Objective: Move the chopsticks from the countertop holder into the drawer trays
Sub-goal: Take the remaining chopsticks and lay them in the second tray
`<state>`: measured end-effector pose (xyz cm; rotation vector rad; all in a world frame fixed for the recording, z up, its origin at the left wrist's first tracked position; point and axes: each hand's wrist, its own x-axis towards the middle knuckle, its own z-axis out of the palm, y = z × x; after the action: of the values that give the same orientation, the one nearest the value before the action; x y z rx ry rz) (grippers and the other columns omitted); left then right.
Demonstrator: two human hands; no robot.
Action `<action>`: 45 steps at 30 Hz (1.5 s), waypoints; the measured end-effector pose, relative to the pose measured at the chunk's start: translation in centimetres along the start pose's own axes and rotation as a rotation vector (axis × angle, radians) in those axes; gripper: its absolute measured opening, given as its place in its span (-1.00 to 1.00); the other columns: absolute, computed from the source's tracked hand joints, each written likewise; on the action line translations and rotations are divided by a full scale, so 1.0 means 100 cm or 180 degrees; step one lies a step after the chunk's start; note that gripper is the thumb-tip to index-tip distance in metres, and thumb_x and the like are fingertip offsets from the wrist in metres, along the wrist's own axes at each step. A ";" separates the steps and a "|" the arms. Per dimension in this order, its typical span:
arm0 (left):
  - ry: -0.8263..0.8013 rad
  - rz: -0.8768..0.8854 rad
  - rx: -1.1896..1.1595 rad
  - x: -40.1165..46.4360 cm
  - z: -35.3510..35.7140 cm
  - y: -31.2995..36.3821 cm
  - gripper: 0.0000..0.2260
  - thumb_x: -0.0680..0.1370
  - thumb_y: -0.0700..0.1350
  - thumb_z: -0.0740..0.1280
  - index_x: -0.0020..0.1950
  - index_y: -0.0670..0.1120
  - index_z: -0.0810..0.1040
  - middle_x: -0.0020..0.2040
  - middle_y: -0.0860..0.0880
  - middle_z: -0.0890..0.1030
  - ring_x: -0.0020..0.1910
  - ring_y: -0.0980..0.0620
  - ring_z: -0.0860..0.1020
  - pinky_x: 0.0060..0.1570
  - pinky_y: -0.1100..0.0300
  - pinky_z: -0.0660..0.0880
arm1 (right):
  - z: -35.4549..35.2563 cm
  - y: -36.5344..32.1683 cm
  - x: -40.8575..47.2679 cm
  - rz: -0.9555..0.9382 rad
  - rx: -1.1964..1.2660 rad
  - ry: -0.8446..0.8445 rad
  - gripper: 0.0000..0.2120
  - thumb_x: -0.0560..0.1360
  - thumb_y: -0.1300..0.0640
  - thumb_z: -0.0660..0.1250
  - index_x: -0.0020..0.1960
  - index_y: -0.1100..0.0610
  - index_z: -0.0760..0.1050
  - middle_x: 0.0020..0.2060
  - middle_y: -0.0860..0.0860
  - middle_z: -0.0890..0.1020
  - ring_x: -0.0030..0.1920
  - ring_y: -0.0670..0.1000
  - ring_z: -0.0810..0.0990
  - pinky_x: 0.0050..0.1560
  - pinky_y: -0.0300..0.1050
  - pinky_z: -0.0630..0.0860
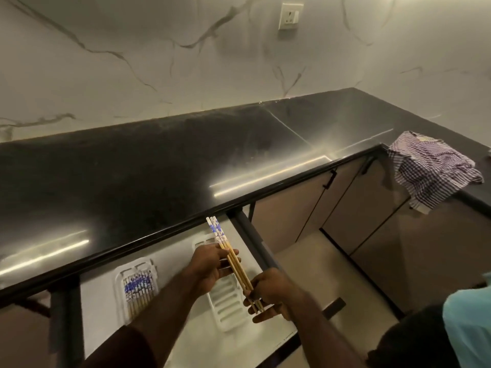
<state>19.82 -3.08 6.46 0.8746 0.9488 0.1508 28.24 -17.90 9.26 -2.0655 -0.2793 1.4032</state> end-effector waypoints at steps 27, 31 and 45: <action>0.0647 -0.0894 -0.0171 0.097 -0.010 -0.061 -0.66 0.62 -0.28 0.14 0.39 -0.24 0.40 -0.23 -0.15 0.46 -0.22 -0.12 0.47 -0.11 -0.08 0.50 | 0.074 0.027 0.116 -0.0117 -0.2157 0.1019 -0.79 0.48 0.19 0.32 0.11 0.12 0.51 0.00 0.05 0.59 0.03 0.08 0.62 -0.02 -0.12 0.56; 0.0658 -0.0870 -0.0187 0.098 -0.009 -0.068 -0.65 0.61 -0.29 0.13 0.40 -0.20 0.39 -0.09 -0.20 0.56 -0.05 -0.21 0.55 0.06 -0.15 0.52 | 0.078 0.031 0.115 -0.0249 -0.2250 0.1137 -0.82 0.52 0.20 0.29 0.12 0.11 0.53 -0.06 0.02 0.59 0.01 0.07 0.63 -0.01 -0.10 0.58; 0.0780 -0.0956 -0.0014 0.108 -0.008 -0.086 -0.68 0.58 -0.26 0.15 0.32 -0.22 0.46 0.11 -0.34 0.62 0.08 -0.32 0.62 0.02 -0.16 0.61 | 0.089 0.041 0.119 -0.0409 -0.2035 0.1163 -0.82 0.59 0.16 0.23 0.09 0.07 0.59 -0.17 -0.05 0.60 -0.07 0.00 0.66 0.03 -0.11 0.61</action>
<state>23.60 -3.17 -6.83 0.7096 1.2969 0.0012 24.54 -11.95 -4.48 -2.7038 -0.7646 0.8960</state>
